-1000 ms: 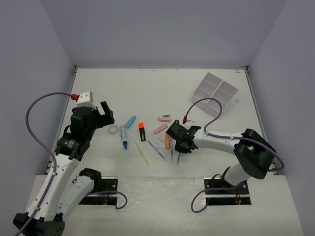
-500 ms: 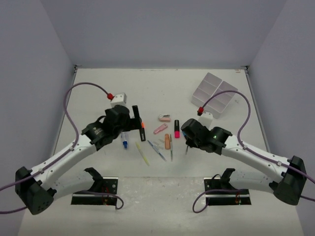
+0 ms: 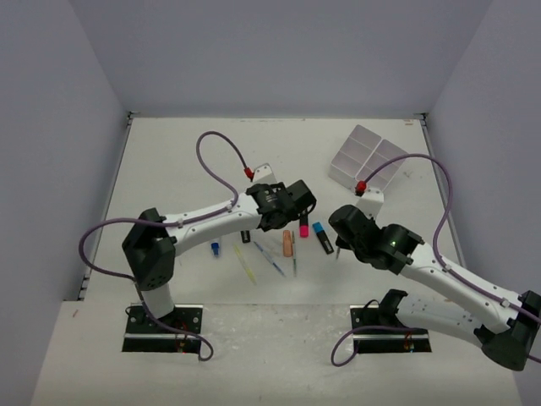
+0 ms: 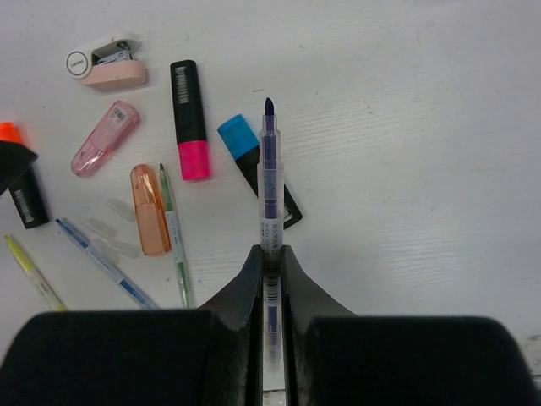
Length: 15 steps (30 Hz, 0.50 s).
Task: Sort the stationery into containers
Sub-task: Pick up the pen from the center of the board, then close the pen cap on the pen.
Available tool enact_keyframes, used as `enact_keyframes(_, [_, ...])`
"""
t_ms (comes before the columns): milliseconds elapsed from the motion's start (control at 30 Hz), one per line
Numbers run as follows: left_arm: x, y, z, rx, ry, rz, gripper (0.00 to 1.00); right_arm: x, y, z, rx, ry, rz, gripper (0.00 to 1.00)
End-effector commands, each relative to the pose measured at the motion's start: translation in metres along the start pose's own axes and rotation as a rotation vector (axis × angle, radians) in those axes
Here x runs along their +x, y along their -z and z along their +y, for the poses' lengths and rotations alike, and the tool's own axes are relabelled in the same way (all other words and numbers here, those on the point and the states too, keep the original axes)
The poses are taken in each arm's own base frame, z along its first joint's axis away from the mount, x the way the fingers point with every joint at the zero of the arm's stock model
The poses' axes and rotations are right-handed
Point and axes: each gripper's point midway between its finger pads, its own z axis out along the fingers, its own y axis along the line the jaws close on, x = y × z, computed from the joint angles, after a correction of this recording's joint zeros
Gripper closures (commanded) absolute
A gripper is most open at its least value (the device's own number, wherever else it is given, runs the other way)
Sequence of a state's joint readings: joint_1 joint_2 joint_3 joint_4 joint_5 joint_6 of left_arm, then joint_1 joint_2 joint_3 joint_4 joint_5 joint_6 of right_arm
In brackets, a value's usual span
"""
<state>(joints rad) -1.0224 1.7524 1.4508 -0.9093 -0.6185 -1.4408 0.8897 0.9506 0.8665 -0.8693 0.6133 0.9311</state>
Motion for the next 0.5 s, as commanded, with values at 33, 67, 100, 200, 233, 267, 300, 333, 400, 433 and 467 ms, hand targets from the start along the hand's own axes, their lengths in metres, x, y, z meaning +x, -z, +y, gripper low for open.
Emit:
enact_keyframes(33, [0.019,-0.017,0.009,-0.164,0.091,0.051,0.61,-0.008,0.003,-0.013,0.010,-0.016,-0.058,1.00])
enact_keyframes(67, [0.024,-0.021,0.008,-0.168,0.092,0.064,0.61,-0.008,0.004,-0.013,0.006,-0.015,-0.059,1.00])
enact_keyframes(100, [0.029,-0.025,0.008,-0.172,0.093,0.076,0.62,-0.008,0.004,-0.014,0.002,-0.014,-0.059,1.00])
enact_keyframes(200, [0.039,-0.035,0.017,-0.199,0.103,0.092,0.62,-0.006,0.005,-0.014,-0.008,-0.016,-0.056,1.00])
enact_keyframes(233, [0.042,-0.038,0.019,-0.204,0.104,0.096,0.62,-0.006,0.006,-0.014,-0.013,-0.018,-0.057,1.00])
enact_keyframes(267, [0.045,-0.041,0.018,-0.199,0.113,0.099,0.62,-0.005,0.006,-0.014,-0.020,-0.018,-0.054,1.00])
enact_keyframes(300, [0.047,-0.044,0.020,-0.201,0.118,0.103,0.62,-0.004,0.006,-0.013,-0.025,-0.016,-0.050,1.00])
enact_keyframes(333, [0.049,-0.047,0.023,-0.205,0.119,0.106,0.62,-0.002,0.005,-0.013,-0.028,-0.014,-0.046,1.00])
enact_keyframes(400, [0.054,-0.053,0.024,-0.204,0.114,0.119,0.63,0.001,0.004,-0.013,-0.033,-0.009,-0.040,1.00])
enact_keyframes(433, [0.056,-0.055,0.025,-0.207,0.114,0.123,0.64,0.002,0.003,-0.012,-0.034,-0.008,-0.036,1.00])
enact_keyframes(467, [0.057,-0.057,0.026,-0.211,0.112,0.126,0.66,0.002,0.003,-0.012,-0.036,-0.007,-0.033,1.00])
